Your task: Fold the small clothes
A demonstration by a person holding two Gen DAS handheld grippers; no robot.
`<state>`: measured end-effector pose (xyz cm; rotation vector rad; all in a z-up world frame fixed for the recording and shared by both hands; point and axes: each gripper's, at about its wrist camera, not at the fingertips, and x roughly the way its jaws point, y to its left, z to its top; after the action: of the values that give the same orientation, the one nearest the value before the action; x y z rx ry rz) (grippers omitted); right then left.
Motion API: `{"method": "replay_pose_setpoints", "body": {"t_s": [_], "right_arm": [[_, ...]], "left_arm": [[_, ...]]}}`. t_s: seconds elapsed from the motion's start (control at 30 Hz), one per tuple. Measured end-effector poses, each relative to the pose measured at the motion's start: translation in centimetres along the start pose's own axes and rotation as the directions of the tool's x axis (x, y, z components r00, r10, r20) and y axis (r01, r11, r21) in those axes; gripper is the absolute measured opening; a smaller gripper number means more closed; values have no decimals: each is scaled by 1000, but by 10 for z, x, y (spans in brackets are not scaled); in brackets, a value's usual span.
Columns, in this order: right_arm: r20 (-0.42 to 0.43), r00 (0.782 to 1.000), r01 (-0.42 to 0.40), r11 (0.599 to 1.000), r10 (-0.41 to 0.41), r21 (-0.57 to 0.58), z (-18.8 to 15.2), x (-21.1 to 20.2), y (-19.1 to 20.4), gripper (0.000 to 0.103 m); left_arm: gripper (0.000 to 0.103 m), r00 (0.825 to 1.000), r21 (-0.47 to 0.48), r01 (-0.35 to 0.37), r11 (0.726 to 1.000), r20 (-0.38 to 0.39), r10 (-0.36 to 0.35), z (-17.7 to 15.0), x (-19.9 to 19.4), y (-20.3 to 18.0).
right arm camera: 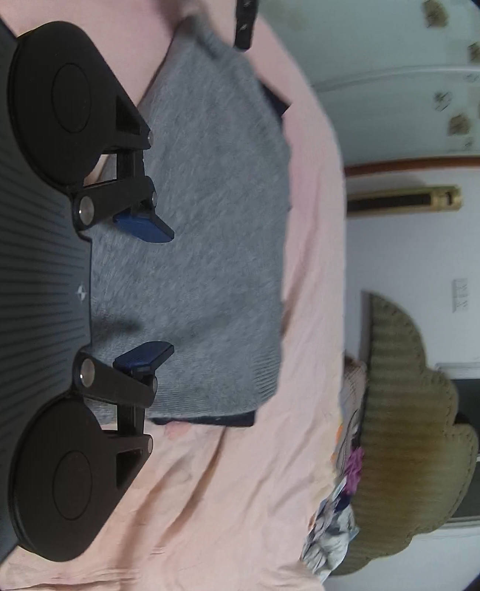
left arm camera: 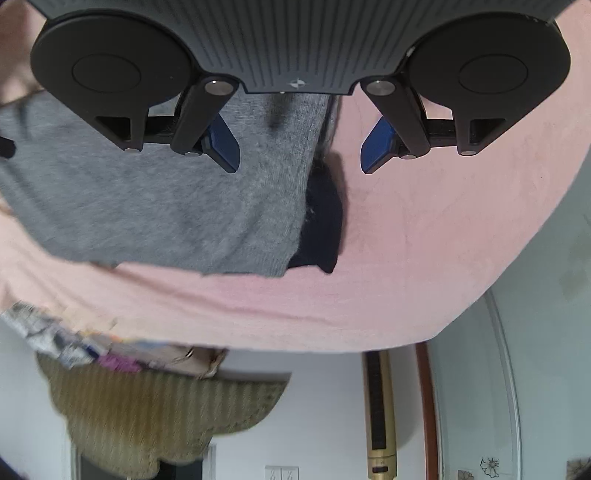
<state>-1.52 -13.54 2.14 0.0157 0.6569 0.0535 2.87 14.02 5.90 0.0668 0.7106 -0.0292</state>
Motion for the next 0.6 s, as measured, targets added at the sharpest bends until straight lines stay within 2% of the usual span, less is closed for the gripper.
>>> {"method": "replay_pose_setpoints", "body": {"t_s": [0.13, 0.2, 0.3, 0.4, 0.6], "right_arm": [[-57, 993, 100, 995, -101, -18, -18, 15, -10, 59], [-43, 995, 90, 996, -90, 6, -20, 8, -16, 59], [-6, 996, 85, 995, -85, 52, -16, -2, -20, 59], [8, 997, 72, 996, -73, 51, -12, -2, -15, 70], [-44, 996, 78, 997, -78, 6, -22, 11, -4, 71]], "left_arm": [[71, 997, 2, -14, 1000, -80, 14, -13, 23, -7], [71, 994, 0, -20, 1000, -103, 20, -22, 30, -8], [72, 995, 9, -31, 999, -90, 32, -28, 28, -11], [74, 996, 9, -31, 999, -87, 32, -29, 25, -12], [80, 996, 9, -37, 999, -86, 38, -32, 22, -14]]}}
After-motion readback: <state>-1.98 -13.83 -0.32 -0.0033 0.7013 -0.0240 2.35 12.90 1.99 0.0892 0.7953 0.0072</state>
